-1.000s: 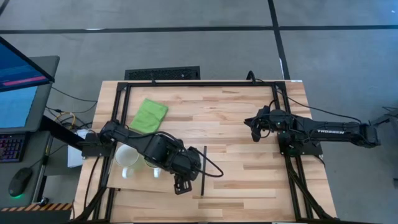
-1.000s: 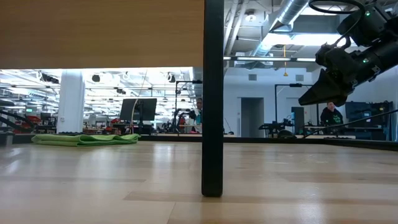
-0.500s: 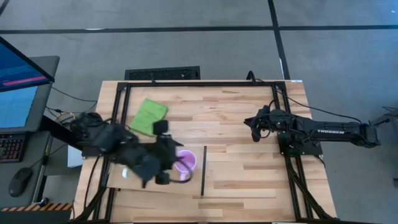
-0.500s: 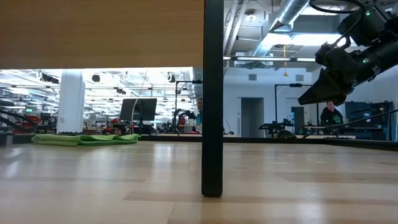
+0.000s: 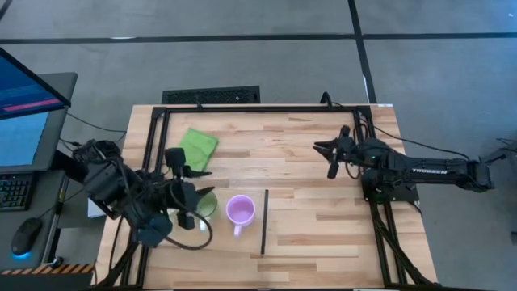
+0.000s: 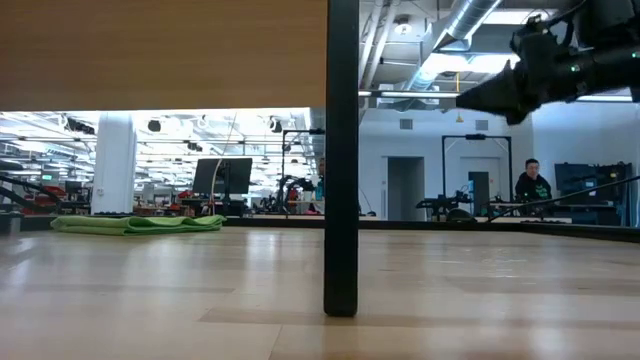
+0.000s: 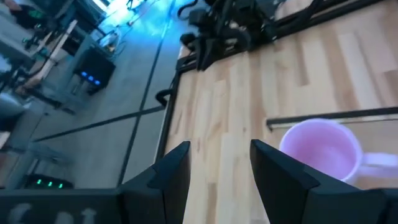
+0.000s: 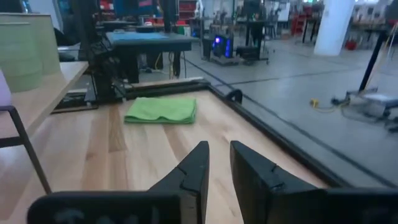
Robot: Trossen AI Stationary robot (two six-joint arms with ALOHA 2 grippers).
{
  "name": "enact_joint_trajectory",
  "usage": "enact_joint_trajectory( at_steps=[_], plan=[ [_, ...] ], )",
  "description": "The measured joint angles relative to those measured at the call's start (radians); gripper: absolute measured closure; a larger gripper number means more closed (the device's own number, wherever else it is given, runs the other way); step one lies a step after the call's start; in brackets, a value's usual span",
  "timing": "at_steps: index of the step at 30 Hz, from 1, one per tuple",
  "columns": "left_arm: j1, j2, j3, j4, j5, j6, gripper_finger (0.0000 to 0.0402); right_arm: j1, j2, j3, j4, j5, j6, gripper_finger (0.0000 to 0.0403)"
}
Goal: Stack small to large cups/mugs on shelf
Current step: Return to Home Position
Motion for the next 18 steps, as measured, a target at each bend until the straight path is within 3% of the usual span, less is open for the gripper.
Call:
enact_joint_trajectory(
  at_steps=[10, 18],
  plan=[
    [-0.003, -0.308, -0.447, 0.009, -0.068, -0.223, 0.0244, -0.001, 0.0, 0.0, 0.017, 0.0, -0.097, 0.0316],
    [0.003, -0.641, -0.971, 0.234, -0.281, -0.306, 0.0244, -0.028, 0.0, 0.0, 0.046, 0.0, -0.224, 0.0316]
  ],
)
